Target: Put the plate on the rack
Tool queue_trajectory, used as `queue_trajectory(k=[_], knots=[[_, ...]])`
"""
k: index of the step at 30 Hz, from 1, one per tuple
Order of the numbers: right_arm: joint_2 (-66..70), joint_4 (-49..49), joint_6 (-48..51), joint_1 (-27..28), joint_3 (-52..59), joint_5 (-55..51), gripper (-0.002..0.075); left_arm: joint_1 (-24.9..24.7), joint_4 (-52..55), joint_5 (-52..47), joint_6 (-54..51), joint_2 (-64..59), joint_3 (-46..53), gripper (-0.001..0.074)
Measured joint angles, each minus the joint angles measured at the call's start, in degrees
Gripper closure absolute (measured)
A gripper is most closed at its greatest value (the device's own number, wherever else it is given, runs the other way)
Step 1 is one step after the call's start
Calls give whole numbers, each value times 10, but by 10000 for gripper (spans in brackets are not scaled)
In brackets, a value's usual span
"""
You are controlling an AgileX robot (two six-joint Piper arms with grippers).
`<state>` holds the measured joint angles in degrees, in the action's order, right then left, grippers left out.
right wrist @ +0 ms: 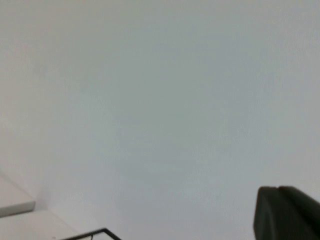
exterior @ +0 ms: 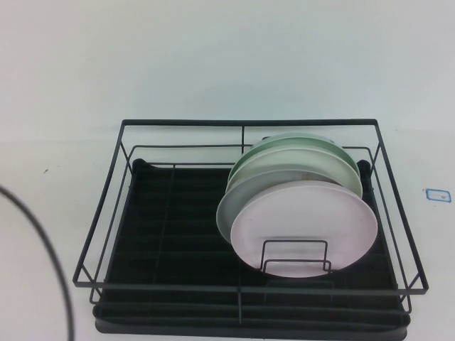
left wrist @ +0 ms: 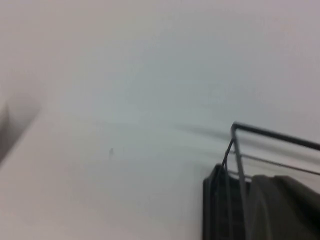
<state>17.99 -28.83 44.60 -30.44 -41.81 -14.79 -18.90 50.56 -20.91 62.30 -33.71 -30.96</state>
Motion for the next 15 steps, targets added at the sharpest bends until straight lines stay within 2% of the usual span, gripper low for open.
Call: queue_trajectory(k=[2, 4, 8, 15], knots=[[0, 21, -22, 0, 30, 25, 728, 0, 69, 15, 140, -33, 17, 735], [0, 32, -32, 0, 55, 61, 728, 0, 125, 35, 195, -55, 18, 735], [0, 34, -36, 0, 76, 127, 728, 0, 241, 82, 202, -72, 18, 735], [0, 9, -51, 0, 78, 148, 728, 0, 254, 127, 202, -72, 18, 735]])
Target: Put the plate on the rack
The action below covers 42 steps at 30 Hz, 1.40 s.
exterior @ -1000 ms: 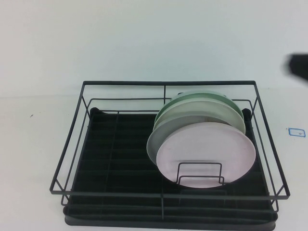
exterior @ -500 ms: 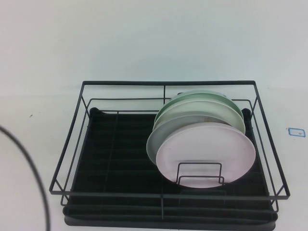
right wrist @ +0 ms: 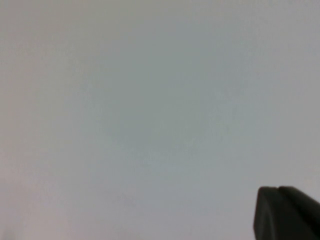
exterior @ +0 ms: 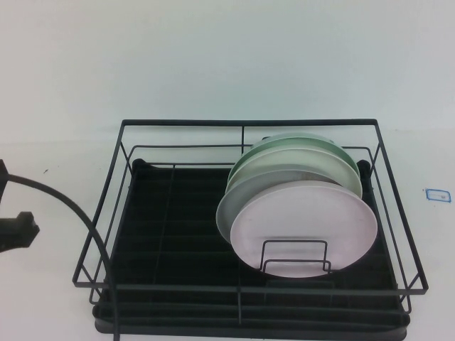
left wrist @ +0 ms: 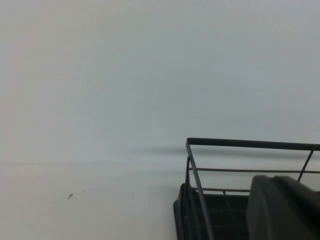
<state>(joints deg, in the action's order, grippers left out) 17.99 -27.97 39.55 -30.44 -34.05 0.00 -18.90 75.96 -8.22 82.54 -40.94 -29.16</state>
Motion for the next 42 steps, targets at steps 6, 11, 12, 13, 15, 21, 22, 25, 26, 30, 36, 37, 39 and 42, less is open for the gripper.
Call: queue_trajectory(k=[6, 11, 12, 13, 15, 21, 22, 25, 26, 30, 36, 37, 39, 42], knots=[[0, -9, -3, 0, 0, 0, 728, 0, 0, -7, 0, 0, 0, 735], [0, -8, -4, 0, 0, 0, 728, 13, 33, -48, 68, 32, 8, 735], [0, -8, -4, 0, 0, 0, 728, 35, 22, -27, 109, 62, 19, 735], [0, -8, -4, 0, 1, 0, 728, 57, 21, 2, 136, 88, 34, 735], [0, -9, -4, 0, 1, 0, 728, 111, 38, 82, 180, 158, 70, 735], [0, -9, -4, 0, 3, 0, 728, 235, 66, 148, 264, 347, 138, 735], [0, -9, -4, 0, 3, 0, 728, 246, 65, 134, 284, 364, 141, 735], [0, -9, -4, 0, 3, -7, 728, 270, 65, 101, 347, 403, 153, 735], [0, -9, -5, 0, 3, -7, 728, 272, 65, 100, 367, 404, 164, 735], [0, -9, -5, 0, 3, -12, 728, 270, 45, 120, 385, 402, 226, 735], [0, -9, -5, 0, 3, -18, 728, 269, -13, 209, 199, 410, 263, 735], [0, -9, -5, 0, 3, -18, 728, 269, -57, 223, 128, 413, 263, 735], [0, -9, -5, 0, 3, -19, 728, 269, -206, 253, -85, 413, 266, 735], [0, -9, -6, 0, 3, -20, 728, 269, -431, 267, -363, 413, 268, 735]])
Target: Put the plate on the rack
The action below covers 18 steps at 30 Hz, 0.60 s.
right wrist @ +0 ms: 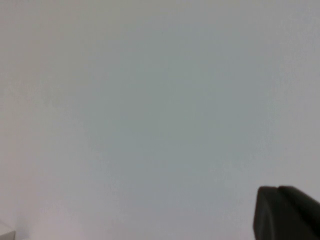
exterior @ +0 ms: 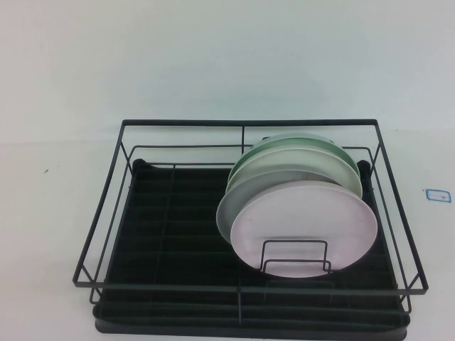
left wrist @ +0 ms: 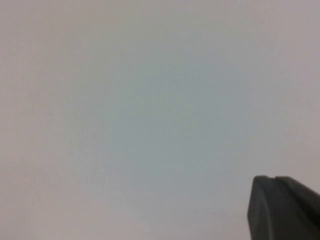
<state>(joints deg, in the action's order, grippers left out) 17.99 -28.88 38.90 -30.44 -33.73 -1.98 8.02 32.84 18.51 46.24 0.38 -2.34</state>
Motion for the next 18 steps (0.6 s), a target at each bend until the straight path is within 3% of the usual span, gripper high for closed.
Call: queue_trajectory(k=[4, 7, 18], knots=[[0, 0, 0, 0, 0, 0, 728, 0, -245, -95, -266, 0, 1, 735], [0, 0, 0, 0, 0, -1, 728, 0, -344, -180, -417, 0, 18, 735], [0, 0, 0, 0, 0, -3, 728, 0, -362, -361, -420, 0, 24, 735]])
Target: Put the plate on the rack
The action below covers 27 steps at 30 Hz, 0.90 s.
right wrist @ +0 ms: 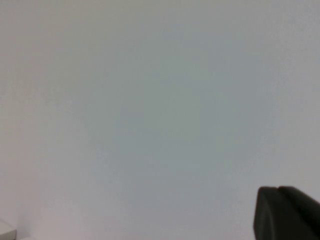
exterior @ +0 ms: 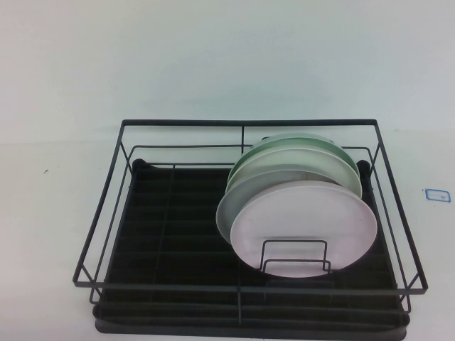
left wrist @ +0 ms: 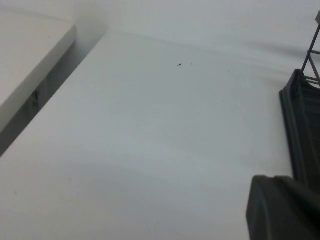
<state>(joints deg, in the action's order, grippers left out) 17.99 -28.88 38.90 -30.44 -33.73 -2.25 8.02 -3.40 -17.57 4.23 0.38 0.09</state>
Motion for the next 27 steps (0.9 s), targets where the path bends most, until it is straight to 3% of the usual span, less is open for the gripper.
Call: queue_trajectory(k=[27], knots=[[0, 0, 0, 0, 0, -4, 728, -20, -1, -26, 8, 0, 0, 735]])
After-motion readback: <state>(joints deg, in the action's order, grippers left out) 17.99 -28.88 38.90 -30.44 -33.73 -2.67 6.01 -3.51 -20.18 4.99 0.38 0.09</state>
